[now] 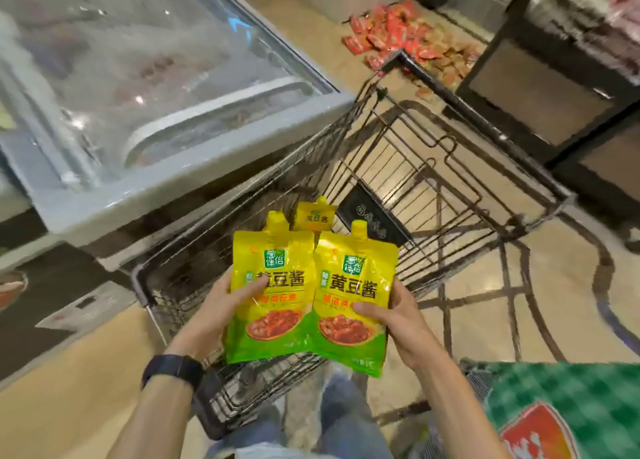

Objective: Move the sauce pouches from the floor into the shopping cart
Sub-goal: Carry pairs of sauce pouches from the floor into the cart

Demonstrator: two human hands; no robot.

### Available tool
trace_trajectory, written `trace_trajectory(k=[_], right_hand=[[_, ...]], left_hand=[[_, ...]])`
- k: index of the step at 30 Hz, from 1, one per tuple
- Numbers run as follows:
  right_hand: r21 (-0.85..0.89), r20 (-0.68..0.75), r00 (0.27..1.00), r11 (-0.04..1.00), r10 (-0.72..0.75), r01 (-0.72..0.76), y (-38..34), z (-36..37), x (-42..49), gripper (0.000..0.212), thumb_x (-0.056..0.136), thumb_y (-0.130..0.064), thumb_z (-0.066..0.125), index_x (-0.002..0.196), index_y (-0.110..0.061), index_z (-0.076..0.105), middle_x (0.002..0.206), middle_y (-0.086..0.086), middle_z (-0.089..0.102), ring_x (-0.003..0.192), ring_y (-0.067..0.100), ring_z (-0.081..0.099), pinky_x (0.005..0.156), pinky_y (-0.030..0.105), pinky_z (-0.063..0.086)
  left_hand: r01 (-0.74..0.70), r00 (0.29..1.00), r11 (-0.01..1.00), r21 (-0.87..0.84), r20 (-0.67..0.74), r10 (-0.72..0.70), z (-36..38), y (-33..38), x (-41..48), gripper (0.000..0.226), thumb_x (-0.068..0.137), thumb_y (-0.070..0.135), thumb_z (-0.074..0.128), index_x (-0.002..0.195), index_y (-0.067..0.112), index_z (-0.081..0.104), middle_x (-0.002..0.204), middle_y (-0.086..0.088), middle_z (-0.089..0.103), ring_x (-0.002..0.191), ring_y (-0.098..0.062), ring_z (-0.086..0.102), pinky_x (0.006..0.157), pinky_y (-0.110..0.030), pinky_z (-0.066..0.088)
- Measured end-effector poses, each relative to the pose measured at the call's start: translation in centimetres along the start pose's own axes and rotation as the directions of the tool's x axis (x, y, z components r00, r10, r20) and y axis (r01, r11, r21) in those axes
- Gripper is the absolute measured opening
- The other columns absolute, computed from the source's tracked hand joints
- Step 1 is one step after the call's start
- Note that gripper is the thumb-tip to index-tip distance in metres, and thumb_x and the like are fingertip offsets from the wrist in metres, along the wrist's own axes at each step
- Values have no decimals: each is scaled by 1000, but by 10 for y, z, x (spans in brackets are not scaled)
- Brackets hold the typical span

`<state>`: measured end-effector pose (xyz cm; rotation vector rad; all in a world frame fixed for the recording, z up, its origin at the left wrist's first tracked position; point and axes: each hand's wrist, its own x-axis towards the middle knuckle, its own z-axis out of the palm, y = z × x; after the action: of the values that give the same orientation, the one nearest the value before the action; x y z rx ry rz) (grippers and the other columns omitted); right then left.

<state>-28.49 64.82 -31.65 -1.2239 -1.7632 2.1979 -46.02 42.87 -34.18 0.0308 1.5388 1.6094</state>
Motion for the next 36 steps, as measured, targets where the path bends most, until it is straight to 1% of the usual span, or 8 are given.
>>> trace_trajectory(k=[2,5,10,17,22,27,31,36], right_hand=[[-41,54,998,999,22,-20,-1,-1,34,67,62,1,83,122,-7,56,113,14,73,102,32,70,81,43,59],[-95,93,994,994,59,-50,2,-12,85,65,65,5,83,123,-9,57,112,12,73,102,30,70,87,46,57],[-218,154,975,968,158,-122,7,-34,175,61,68,11,79,121,-9,58,109,9,73,97,24,71,79,31,59],[-452,180,958,884,222,-120,38,-47,301,56,62,4,86,107,-22,64,103,5,75,97,25,71,92,50,54],[-484,193,957,869,218,-101,75,-36,365,52,67,5,82,109,-19,62,103,3,73,93,19,69,91,43,55],[-542,239,962,840,130,22,111,-15,401,54,66,5,82,114,-10,62,100,-4,67,95,21,65,91,37,53],[-593,178,984,797,-12,117,112,-4,414,49,64,-19,86,108,-12,68,105,6,71,101,25,66,93,41,53],[-667,263,940,663,-220,341,75,-11,408,5,77,-9,78,81,-12,74,76,-5,70,75,9,64,74,28,52]], left_hand=[[-14,996,1000,10,-93,15,7,1,10,87,37,61,94,108,21,64,94,3,80,77,-8,76,60,-18,57],[-22,969,998,55,-244,35,26,0,32,25,87,16,74,103,28,59,80,15,77,64,7,70,53,-9,51],[31,903,989,147,-428,35,54,-27,83,39,89,11,71,124,17,56,109,0,73,76,11,69,66,-12,55],[147,826,985,88,-559,-74,66,-84,168,44,78,14,82,110,32,57,91,23,70,81,8,68,90,-32,54],[122,797,988,100,-603,-38,50,-124,221,55,81,12,80,124,28,50,113,18,58,95,14,58,82,-8,48],[41,847,966,254,-522,101,39,-151,259,56,78,1,81,118,34,60,127,8,62,121,-12,59,103,-38,50],[78,821,911,405,-545,172,39,-161,271,52,75,20,87,121,31,64,123,10,66,113,-6,62,97,-27,51],[45,674,925,378,-694,251,46,-161,252,41,80,-8,75,109,21,71,110,17,67,102,15,61,92,-6,46]])
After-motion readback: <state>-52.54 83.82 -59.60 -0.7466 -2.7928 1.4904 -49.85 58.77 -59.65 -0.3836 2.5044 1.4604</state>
